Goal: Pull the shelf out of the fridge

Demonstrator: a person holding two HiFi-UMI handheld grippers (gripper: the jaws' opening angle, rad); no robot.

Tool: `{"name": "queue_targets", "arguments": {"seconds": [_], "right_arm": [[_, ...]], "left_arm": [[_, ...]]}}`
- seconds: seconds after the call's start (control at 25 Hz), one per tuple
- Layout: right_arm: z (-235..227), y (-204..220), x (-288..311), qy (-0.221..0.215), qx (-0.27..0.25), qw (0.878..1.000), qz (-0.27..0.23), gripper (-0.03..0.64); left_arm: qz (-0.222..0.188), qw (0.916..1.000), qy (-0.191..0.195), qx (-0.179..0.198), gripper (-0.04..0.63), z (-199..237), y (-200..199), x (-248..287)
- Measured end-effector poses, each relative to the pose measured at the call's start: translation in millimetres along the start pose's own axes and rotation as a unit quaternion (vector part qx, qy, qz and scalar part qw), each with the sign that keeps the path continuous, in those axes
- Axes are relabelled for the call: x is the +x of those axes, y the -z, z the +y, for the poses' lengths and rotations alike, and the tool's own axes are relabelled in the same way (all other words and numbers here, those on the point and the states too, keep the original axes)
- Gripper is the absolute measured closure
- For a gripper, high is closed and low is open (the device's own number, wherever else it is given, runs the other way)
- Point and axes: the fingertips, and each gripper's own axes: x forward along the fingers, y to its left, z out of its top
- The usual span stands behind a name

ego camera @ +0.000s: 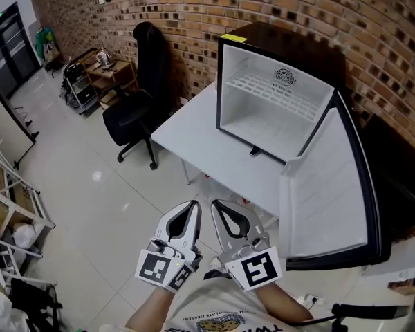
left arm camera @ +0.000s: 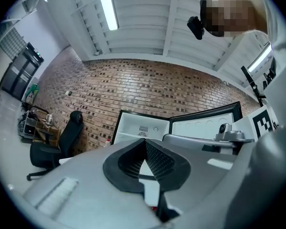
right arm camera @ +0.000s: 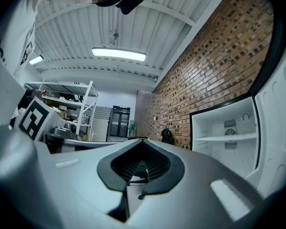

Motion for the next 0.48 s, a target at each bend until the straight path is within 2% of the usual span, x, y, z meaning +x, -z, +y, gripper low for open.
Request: {"name": "queue_targets", "arguments": {"seconds": [0.24,0.48], "right_arm": [[-35,1,19,0.043,-0.018,0.999,0.003,0.614],[-80,5,13,0.113,-0.010,0.993,0.013,0.614]], "left_arm": [[0.006,0.9980,0.063,-0.005,0.595,0,4,59],[0.017,0.9926,0.119,-0.014,0.595,-14,12,101]]}}
